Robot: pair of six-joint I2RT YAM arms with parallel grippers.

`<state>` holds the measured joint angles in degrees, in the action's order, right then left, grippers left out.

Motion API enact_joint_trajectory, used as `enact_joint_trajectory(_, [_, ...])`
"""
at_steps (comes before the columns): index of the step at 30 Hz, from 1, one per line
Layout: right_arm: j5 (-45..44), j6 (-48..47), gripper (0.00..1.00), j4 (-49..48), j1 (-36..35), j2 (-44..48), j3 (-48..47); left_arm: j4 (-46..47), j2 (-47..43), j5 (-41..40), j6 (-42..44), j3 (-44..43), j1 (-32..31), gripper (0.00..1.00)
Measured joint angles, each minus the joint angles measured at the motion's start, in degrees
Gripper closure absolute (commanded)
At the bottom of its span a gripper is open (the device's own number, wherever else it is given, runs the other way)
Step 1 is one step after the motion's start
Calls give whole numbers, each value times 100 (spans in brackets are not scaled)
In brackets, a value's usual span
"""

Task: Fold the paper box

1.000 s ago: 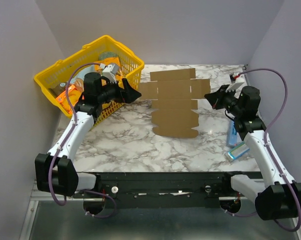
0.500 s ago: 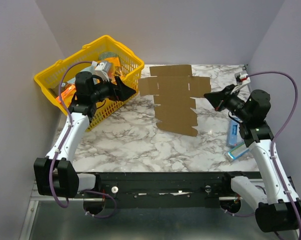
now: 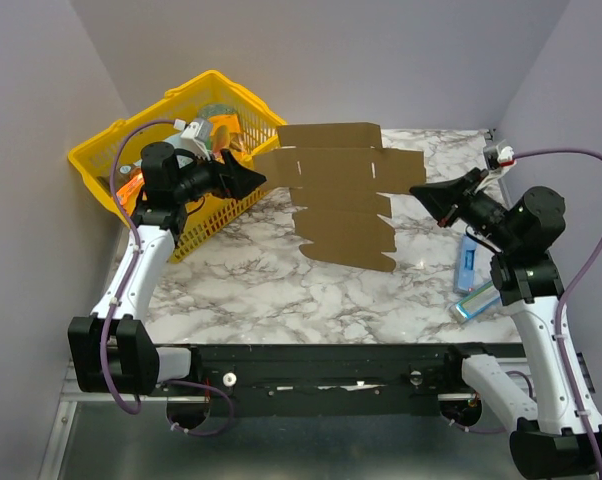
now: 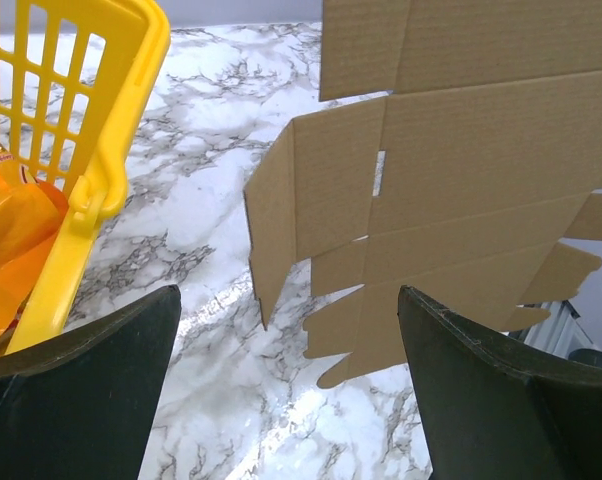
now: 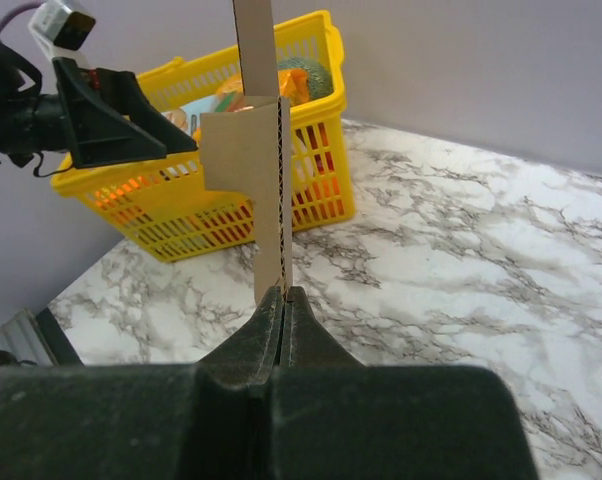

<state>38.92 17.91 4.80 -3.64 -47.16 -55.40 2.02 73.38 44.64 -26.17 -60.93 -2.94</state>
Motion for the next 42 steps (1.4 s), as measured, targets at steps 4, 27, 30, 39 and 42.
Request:
enact_joint_trajectory(4, [190,35,100,2,0,87,-70,-133,-15,-98,116,0,11,1])
enact_joint_trajectory(27, [356,-46,7,87,0,103,-79,426,-107,625,149,269,20,100])
enact_joint_trajectory(30, [17,-280,5,291,0,15,-210,146,-295,800,658,267,-2,100])
enact_joint_trajectory(39, [258,-1222,4,879,-31,-1010,-1827,-498,-660,1602,1602,227,-210,100])
enact_joint_trajectory(42, [203,-1926,5,1436,-466,-1832,-2894,-616,-623,1867,1696,205,-245,100])
